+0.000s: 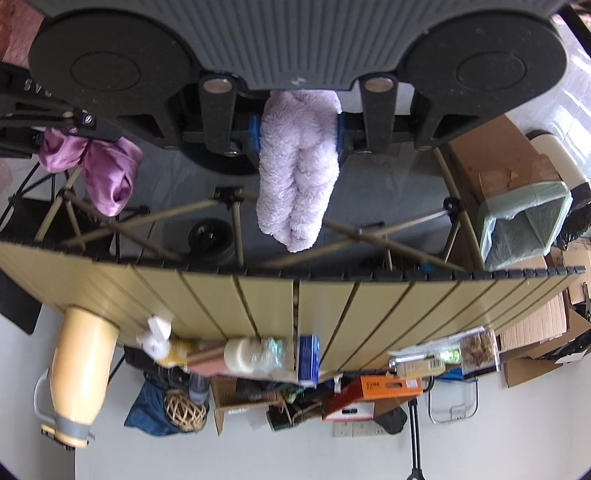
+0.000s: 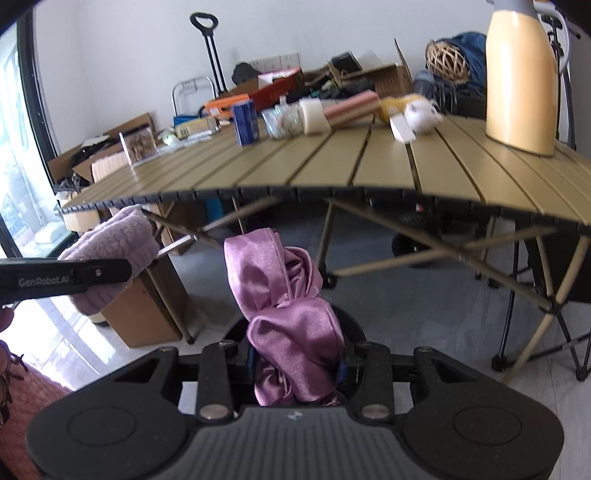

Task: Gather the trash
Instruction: 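Carry the sock and scrunchie down over the black bin with both tools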

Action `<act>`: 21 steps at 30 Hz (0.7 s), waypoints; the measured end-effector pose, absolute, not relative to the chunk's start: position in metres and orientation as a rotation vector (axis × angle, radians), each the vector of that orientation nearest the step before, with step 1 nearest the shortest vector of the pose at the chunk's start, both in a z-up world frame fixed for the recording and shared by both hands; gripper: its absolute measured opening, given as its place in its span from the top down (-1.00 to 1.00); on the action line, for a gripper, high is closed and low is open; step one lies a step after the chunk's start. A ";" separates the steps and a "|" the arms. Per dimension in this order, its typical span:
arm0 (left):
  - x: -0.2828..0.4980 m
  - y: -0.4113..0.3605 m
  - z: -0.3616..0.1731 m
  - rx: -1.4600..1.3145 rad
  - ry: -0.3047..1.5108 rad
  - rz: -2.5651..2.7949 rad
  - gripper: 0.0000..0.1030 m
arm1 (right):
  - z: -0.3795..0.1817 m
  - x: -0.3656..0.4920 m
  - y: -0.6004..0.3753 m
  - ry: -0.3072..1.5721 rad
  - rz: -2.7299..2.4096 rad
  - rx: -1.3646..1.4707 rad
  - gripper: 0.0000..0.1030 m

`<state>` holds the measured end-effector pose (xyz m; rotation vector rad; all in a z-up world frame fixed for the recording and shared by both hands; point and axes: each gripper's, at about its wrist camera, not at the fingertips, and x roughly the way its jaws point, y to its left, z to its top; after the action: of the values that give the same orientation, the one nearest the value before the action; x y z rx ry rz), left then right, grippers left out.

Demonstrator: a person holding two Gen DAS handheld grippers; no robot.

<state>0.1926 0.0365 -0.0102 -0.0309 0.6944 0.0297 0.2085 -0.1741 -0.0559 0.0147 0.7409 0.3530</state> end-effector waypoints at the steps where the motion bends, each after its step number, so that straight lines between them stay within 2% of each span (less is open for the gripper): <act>1: 0.193 0.036 -0.014 -0.026 0.706 0.032 0.32 | -0.059 0.209 -0.175 0.752 0.350 0.014 0.29; 21: 0.205 0.048 -0.106 -0.010 0.967 0.055 0.32 | -0.121 0.228 -0.207 0.933 0.173 0.037 0.30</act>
<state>0.2055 0.0478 -0.1061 -0.0104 0.9670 0.0549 0.2281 -0.2068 -0.1215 0.0371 0.9325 0.1733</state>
